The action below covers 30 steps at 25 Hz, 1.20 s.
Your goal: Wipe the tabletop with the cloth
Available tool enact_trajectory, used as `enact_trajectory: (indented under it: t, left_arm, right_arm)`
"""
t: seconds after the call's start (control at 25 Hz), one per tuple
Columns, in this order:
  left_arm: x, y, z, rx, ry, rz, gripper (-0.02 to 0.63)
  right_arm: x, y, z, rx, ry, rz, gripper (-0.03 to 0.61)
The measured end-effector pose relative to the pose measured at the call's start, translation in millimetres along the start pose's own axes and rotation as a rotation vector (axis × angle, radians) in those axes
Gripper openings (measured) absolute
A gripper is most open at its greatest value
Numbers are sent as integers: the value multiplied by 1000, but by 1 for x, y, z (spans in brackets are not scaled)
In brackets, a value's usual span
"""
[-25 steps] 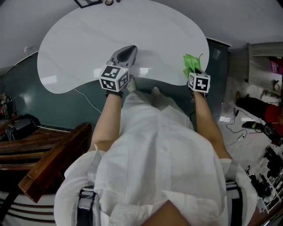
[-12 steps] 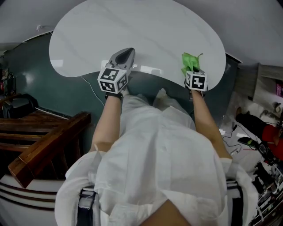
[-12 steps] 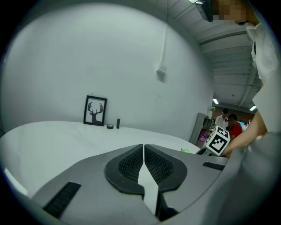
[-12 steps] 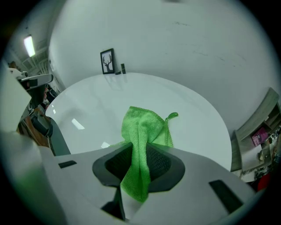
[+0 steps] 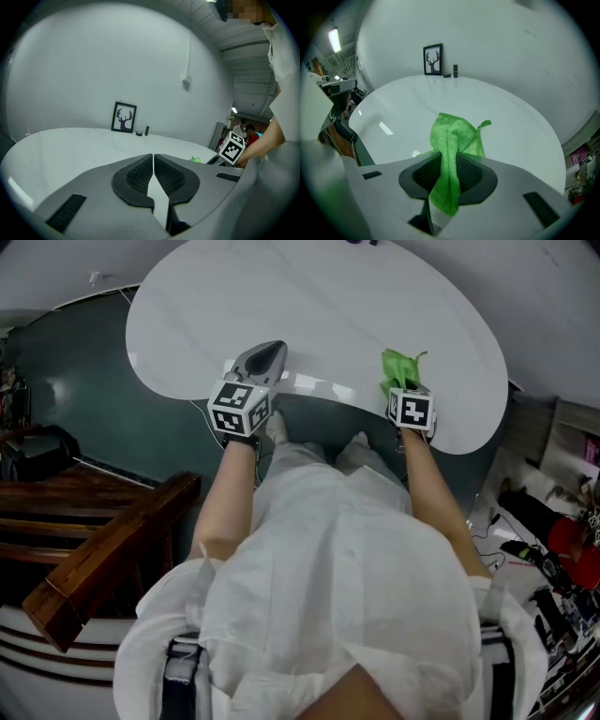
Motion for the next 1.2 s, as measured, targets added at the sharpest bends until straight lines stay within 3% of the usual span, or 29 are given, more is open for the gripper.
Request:
enact_trajectory:
  t: [0.2, 0.92, 1.2]
  left_arm:
    - [11, -48, -13, -4, 0, -4, 20]
    - [40, -191, -89, -9, 33, 5, 20]
    - [48, -220, -117, 19, 71, -6, 20]
  right_arm:
    - [30, -42, 14, 2, -15, 14, 91]
    - [140, -214, 53, 42, 13, -99, 91]
    - [168, -301, 69, 183, -34, -186, 91]
Point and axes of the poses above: the fingertips, and each gripper's own axes: z forward along the fingers, y to its right, x out of its top, the point moved 4 cm from there along -z, backward along the fingers, and after that the axes turned 10 degrees about -z, right-handed, at the moved point
